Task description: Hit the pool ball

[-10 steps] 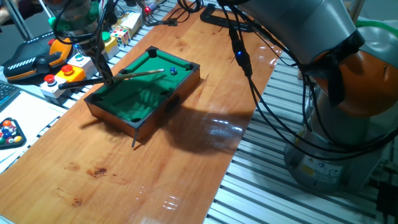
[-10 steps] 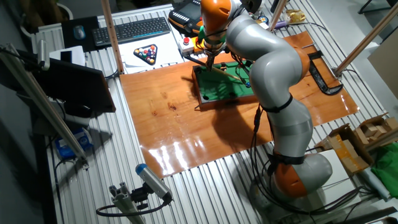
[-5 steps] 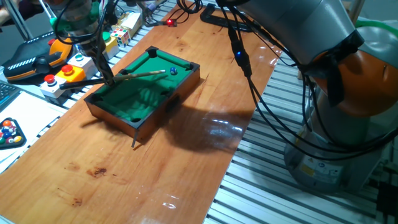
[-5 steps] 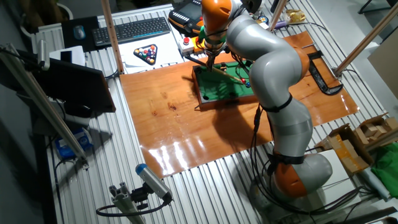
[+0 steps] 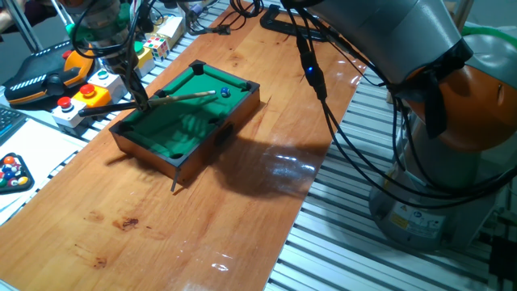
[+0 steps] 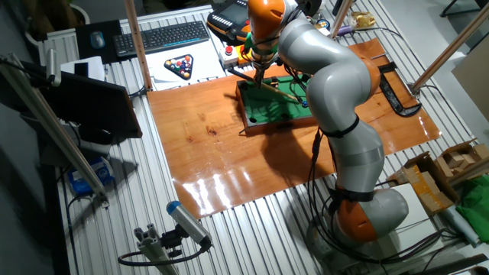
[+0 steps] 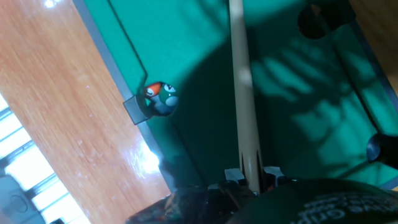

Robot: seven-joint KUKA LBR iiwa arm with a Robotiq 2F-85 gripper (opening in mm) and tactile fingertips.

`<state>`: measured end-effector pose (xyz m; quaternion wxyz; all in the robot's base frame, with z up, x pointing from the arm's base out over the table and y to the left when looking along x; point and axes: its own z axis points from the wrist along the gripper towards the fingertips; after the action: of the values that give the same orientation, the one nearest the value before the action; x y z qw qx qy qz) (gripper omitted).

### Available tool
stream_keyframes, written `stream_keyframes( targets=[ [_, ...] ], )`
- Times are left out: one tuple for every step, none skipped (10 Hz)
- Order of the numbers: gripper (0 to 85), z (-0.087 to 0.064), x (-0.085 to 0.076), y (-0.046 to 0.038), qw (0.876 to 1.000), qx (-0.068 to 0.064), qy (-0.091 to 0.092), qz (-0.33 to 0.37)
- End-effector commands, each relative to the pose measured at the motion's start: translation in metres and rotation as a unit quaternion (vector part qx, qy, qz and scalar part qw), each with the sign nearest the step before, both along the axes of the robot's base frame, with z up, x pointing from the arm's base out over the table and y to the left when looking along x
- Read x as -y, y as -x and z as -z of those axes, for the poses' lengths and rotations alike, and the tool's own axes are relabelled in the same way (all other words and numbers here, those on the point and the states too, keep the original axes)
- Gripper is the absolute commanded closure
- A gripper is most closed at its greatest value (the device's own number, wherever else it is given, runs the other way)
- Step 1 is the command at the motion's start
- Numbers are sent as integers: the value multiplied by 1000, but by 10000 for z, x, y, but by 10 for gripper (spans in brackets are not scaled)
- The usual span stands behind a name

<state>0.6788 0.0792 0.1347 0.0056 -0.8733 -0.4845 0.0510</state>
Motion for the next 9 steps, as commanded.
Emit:
stream_keyframes(
  targets=[
    [843, 1, -1, 1, 1000, -1, 0, -1],
    [843, 0, -1, 2, 1000, -2, 0, 0],
    [843, -1, -1, 4, 1000, -2, 1, 0],
    [843, -1, -1, 5, 1000, -2, 2, -2],
    [843, -1, 0, 5, 1000, -2, 3, -3],
    [843, -2, 1, 6, 1000, -2, 3, -4],
    [843, -1, 1, 6, 1000, -2, 3, -4],
    [843, 1, 1, 7, 1000, -2, 3, -4],
    [843, 2, 5, 9, 1000, -2, 3, -4]
  ],
)
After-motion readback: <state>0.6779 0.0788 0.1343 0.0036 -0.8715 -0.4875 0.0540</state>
